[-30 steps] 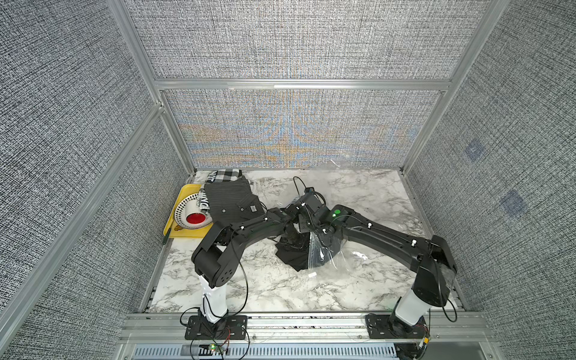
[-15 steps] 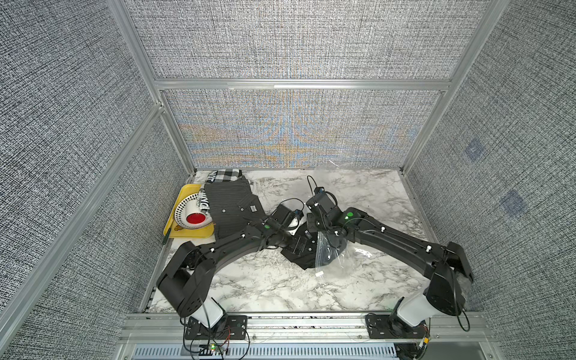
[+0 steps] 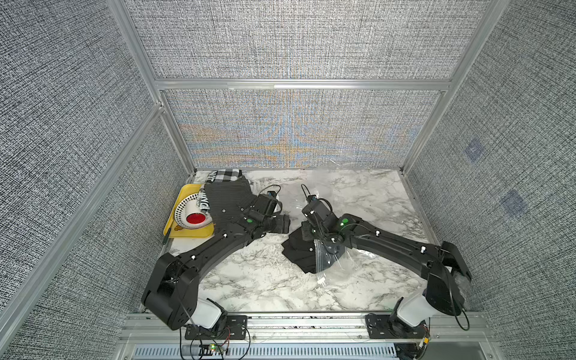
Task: Place the folded shirt into the vacuum bag
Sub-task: Place the shirt in the vacuum bag.
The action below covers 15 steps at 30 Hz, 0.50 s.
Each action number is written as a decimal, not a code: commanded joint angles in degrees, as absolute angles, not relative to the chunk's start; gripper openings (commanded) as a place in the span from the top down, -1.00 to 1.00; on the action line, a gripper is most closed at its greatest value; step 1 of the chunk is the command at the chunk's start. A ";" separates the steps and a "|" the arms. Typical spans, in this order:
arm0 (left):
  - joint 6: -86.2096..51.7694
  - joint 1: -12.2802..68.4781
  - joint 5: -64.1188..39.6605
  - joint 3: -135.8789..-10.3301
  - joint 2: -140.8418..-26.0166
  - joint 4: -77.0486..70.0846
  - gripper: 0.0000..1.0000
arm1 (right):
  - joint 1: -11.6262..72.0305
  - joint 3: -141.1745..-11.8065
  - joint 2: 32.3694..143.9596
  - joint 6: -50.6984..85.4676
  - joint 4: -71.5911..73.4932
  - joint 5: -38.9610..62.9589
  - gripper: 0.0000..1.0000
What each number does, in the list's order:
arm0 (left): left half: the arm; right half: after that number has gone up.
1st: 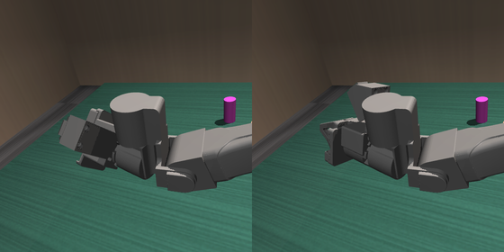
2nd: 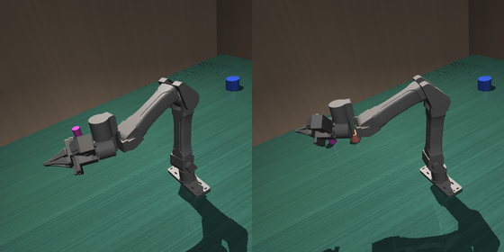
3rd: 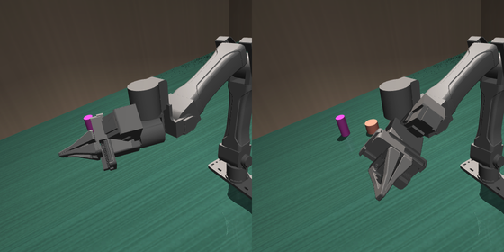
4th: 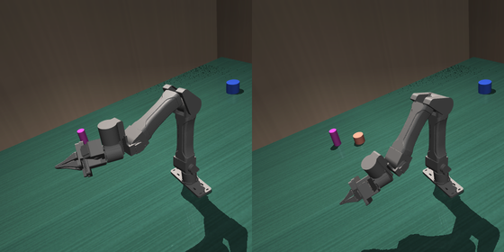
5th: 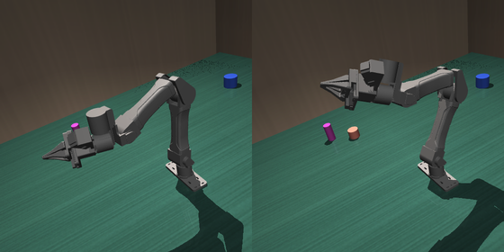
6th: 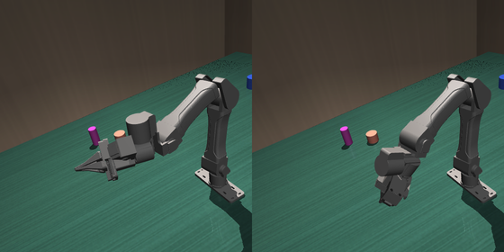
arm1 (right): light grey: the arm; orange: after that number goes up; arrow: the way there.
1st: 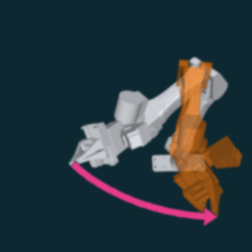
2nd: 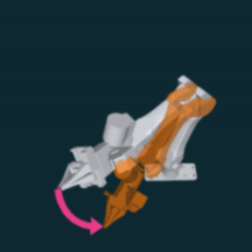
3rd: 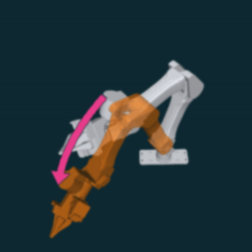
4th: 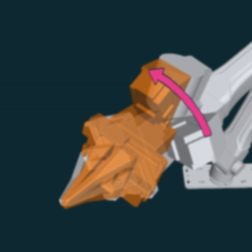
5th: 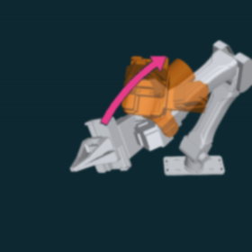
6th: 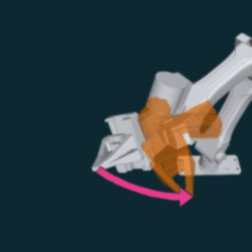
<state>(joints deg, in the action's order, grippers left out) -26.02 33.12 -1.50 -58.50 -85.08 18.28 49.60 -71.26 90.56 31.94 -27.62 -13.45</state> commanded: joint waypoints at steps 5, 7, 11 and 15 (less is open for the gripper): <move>-29.34 30.18 -6.63 -63.90 -91.72 16.13 -0.65 | 49.57 -72.16 89.24 30.20 -28.75 -10.11 1.00; -29.36 29.81 -9.28 -66.30 -94.25 16.18 -0.53 | 49.44 -72.20 89.15 29.98 -28.95 -9.93 1.00; -29.91 29.62 -15.48 -70.74 -99.53 16.38 -0.16 | 49.05 -72.81 88.81 29.71 -29.58 -9.67 1.00; -31.10 29.36 -14.34 -74.23 -102.95 19.91 0.83 | 48.45 -72.78 88.16 29.27 -30.51 -9.76 1.00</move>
<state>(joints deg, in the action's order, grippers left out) -30.04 29.65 -12.67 -72.38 -101.75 18.13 48.77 -72.51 88.66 29.98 -29.15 -9.93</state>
